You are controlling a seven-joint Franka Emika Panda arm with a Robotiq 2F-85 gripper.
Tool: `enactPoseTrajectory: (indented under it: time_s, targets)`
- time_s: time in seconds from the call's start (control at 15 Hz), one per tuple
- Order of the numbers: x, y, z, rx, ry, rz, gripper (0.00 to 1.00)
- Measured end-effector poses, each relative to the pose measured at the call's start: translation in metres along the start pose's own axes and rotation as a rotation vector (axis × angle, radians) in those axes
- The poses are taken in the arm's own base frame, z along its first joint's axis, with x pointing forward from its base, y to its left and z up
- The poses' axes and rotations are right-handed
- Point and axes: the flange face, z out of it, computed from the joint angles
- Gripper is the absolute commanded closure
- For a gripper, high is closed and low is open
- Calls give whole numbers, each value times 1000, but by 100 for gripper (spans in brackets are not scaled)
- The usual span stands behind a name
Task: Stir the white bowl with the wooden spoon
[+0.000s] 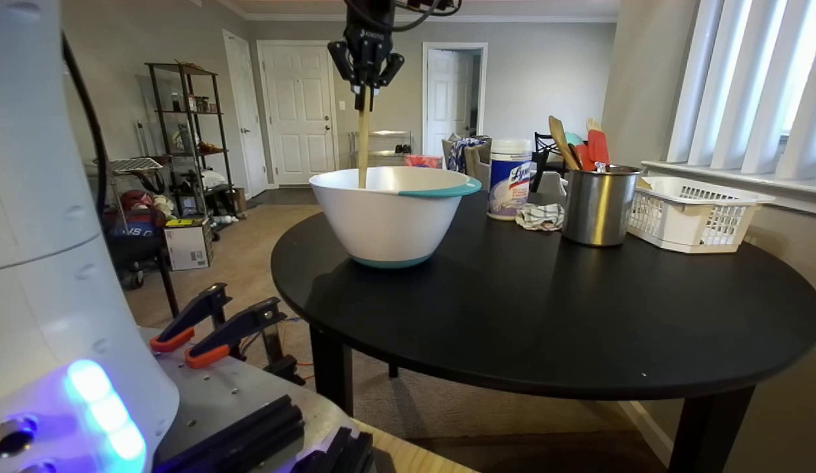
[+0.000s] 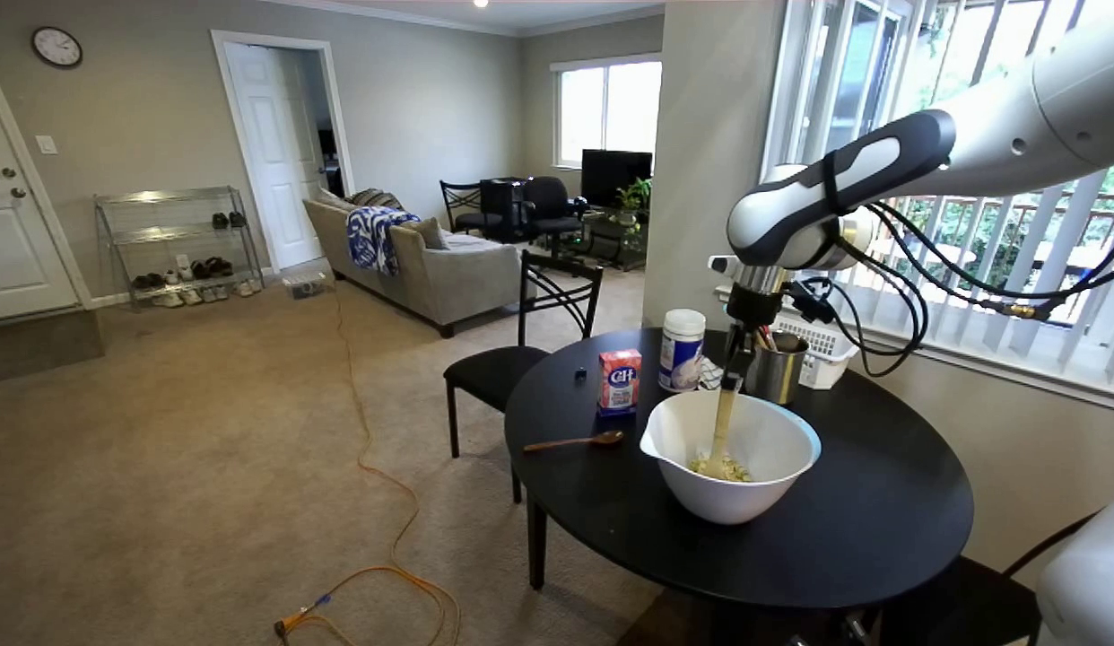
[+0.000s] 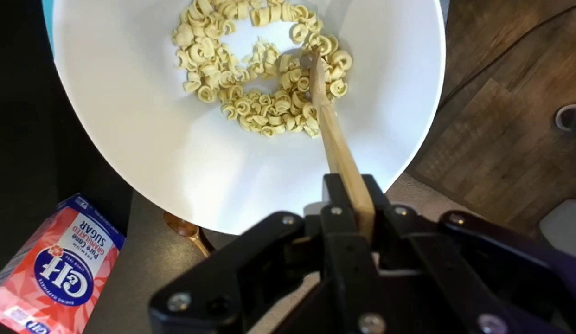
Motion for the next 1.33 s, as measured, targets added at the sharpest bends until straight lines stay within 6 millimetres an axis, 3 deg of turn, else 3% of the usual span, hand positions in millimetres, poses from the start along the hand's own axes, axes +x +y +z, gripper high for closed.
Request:
enactPoseTrajectory:
  time_s: [0.6, 1.07, 1.33]
  targets:
    - [-8, 16, -7, -73, 108, 104, 96]
    - [-27, 23, -12, -199, -16, 125, 96]
    - [-37, 17, -5, -158, -117, 119, 96]
